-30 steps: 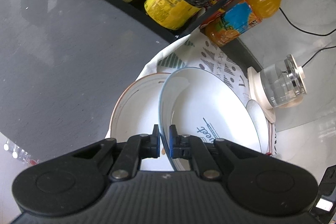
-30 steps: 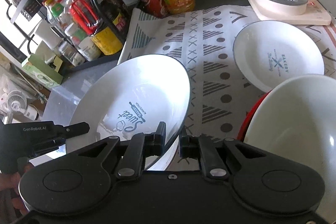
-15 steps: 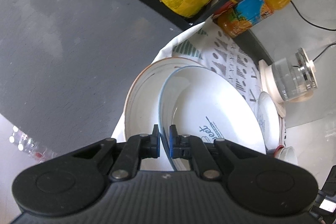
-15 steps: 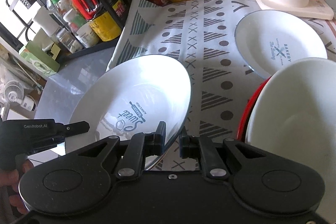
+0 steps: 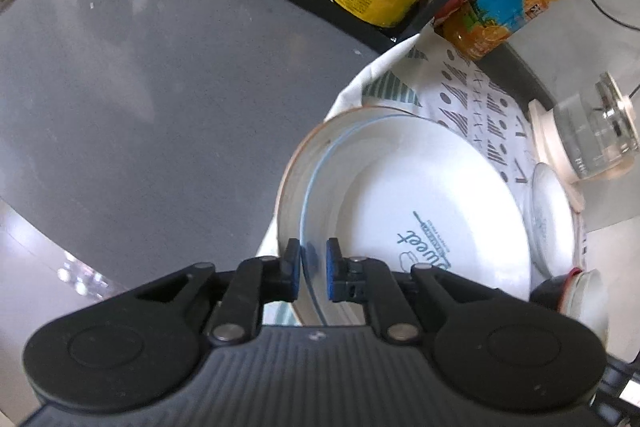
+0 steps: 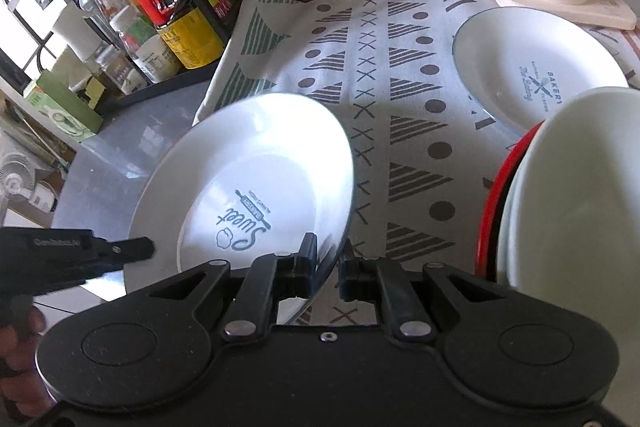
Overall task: Organize plates and bowls
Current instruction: 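Carry the 'Sweet' plate with both grippers and lower it onto the brown-rimmed plate, then open both grippers to release the 'Sweet' plate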
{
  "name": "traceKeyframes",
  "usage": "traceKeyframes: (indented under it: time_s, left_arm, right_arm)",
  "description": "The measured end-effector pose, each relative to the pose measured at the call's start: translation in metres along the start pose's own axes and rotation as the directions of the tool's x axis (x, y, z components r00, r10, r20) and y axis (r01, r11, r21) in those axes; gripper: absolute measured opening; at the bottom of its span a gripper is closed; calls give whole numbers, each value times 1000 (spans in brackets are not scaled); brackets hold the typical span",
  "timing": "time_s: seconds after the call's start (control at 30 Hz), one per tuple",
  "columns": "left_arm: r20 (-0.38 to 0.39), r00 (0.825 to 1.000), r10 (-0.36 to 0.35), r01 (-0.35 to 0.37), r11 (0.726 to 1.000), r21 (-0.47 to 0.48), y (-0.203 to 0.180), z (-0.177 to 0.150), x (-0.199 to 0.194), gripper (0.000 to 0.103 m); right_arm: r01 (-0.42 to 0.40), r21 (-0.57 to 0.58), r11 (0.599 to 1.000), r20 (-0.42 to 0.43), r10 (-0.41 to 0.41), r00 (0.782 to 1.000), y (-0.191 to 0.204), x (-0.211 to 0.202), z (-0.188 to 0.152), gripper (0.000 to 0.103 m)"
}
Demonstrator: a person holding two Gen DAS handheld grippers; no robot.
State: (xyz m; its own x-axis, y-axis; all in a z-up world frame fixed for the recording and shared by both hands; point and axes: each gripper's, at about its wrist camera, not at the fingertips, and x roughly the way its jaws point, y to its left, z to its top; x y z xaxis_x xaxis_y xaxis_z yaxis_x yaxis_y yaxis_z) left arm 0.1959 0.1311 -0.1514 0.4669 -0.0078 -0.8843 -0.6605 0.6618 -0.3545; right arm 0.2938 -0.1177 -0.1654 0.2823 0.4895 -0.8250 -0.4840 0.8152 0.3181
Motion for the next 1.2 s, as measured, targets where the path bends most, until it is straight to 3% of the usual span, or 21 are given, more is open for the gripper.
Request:
traceKeyframes:
  time_s: [0.2, 0.3, 0.83, 0.93, 1.0, 1.07, 1.13, 1.2]
  left_arm:
    - [31, 999, -10, 10, 1000, 0, 4, 10, -18, 9]
    - [44, 999, 18, -19, 1000, 17, 2, 15, -21, 11]
    - [31, 998, 60, -60, 998, 12, 6, 18, -4, 14]
    - [35, 998, 55, -56, 998, 6, 3, 22, -9, 14]
    - [40, 998, 48, -48, 999, 2, -1, 27, -14, 26]
    - [57, 998, 39, -40, 999, 11, -7, 33, -19, 55]
    - [79, 996, 36, -39, 999, 34, -17, 39, -25, 69]
    - [93, 995, 31, -37, 998, 59, -30, 45, -27, 74]
  right_arm:
    - [22, -6, 1000, 17, -22, 1000, 3, 4, 0, 11]
    - [41, 0, 999, 11, -41, 999, 4, 8, 0, 13]
    - [64, -41, 997, -29, -65, 997, 13, 23, 4, 18]
    - [38, -41, 998, -27, -39, 999, 13, 15, 9, 28]
    - [20, -50, 999, -14, -20, 1000, 14, 6, 13, 38]
    - [-10, -57, 998, 9, 10, 1000, 15, -5, 19, 47]
    - [-31, -67, 997, 37, 34, 999, 14, -17, 27, 56]
    - [-46, -68, 997, 63, 50, 997, 13, -28, 36, 67]
